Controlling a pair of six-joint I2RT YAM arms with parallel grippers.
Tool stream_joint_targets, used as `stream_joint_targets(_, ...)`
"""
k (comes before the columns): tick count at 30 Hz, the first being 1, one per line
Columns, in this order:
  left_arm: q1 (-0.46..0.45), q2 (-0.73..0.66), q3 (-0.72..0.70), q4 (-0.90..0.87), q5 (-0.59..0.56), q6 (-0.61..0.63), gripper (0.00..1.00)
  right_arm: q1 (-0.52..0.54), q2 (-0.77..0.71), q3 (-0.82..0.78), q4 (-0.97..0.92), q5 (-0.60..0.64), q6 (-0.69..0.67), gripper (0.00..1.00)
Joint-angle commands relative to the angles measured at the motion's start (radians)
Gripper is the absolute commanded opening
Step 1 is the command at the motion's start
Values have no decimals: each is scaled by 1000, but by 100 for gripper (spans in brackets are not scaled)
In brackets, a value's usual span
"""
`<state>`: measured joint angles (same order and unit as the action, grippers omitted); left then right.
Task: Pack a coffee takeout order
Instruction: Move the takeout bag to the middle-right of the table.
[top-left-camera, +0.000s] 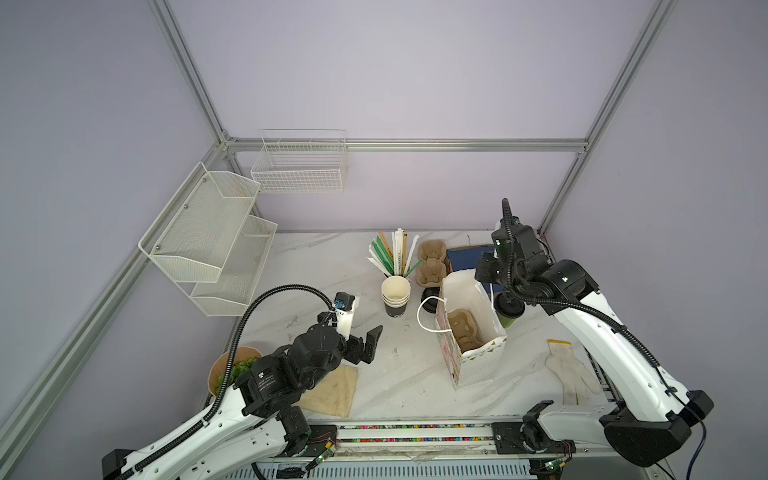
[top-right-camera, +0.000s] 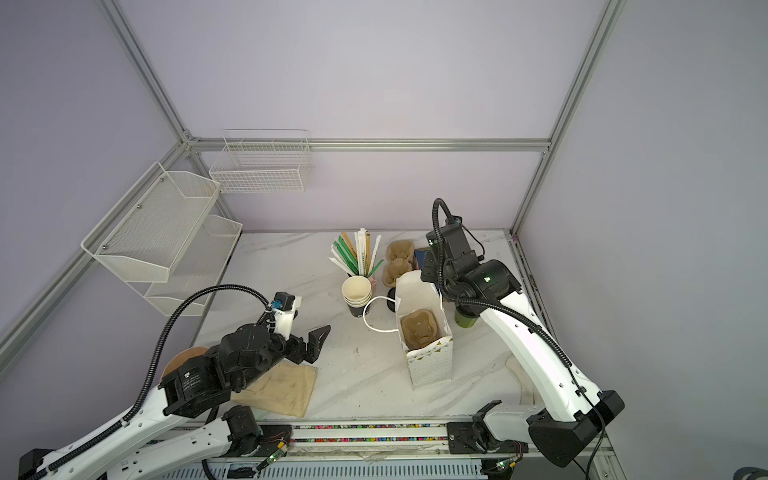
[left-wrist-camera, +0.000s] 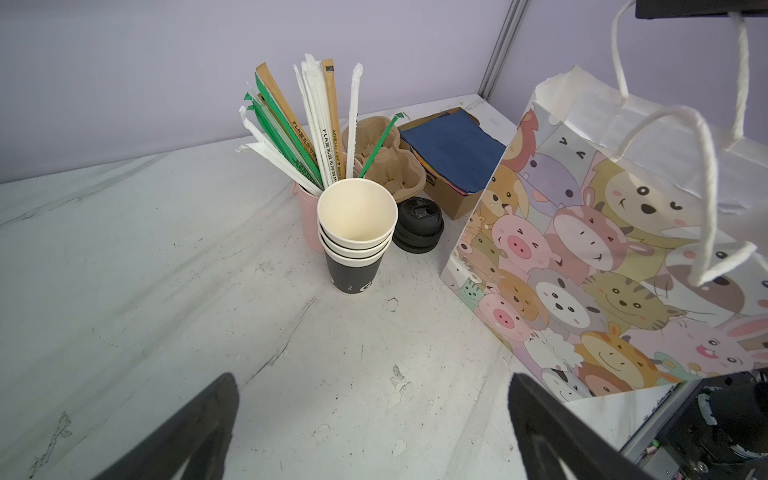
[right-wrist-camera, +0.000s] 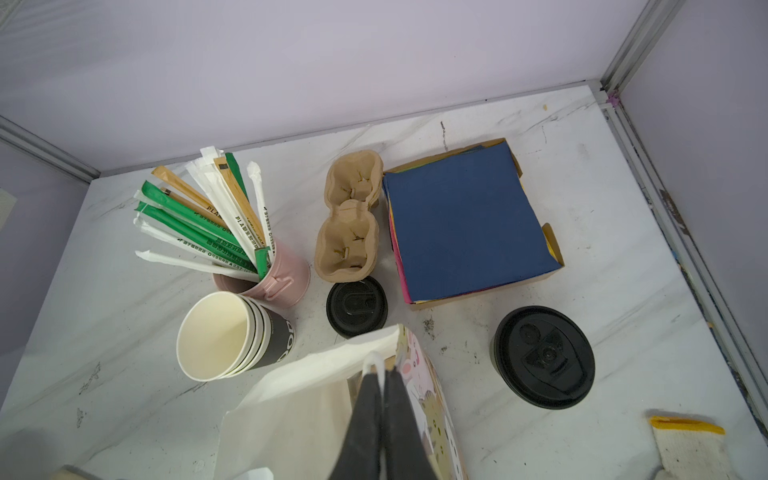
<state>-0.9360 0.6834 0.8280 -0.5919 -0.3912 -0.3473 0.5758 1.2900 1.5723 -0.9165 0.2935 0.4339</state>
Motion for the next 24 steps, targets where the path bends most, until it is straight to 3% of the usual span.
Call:
stream_joint_targets(1,7,-5,66,25,-12,19,100,-4,-32,-4,6,-32,5,12)
stream_joint_targets(7,9,-3,62,24,-11,17,100,-5,-52,39,-27,-44,9,34)
stream_joint_targets(14,9,-9,58,20,-18,18,100,-5,-64,105,-61,-28,9,71)
stream_joint_targets(18,11,-4,59,18,-19,21,100,-4,-45,135,-77,-51,22,88)
stream_joint_targets(21,11,-5,57,15,-20,23,100,-4,-37,184,-106,-47,30,97)
stream_joint_targets(24,10,-7,56,14,-21,24,100,-5,-29,267,-149,33,38,97)
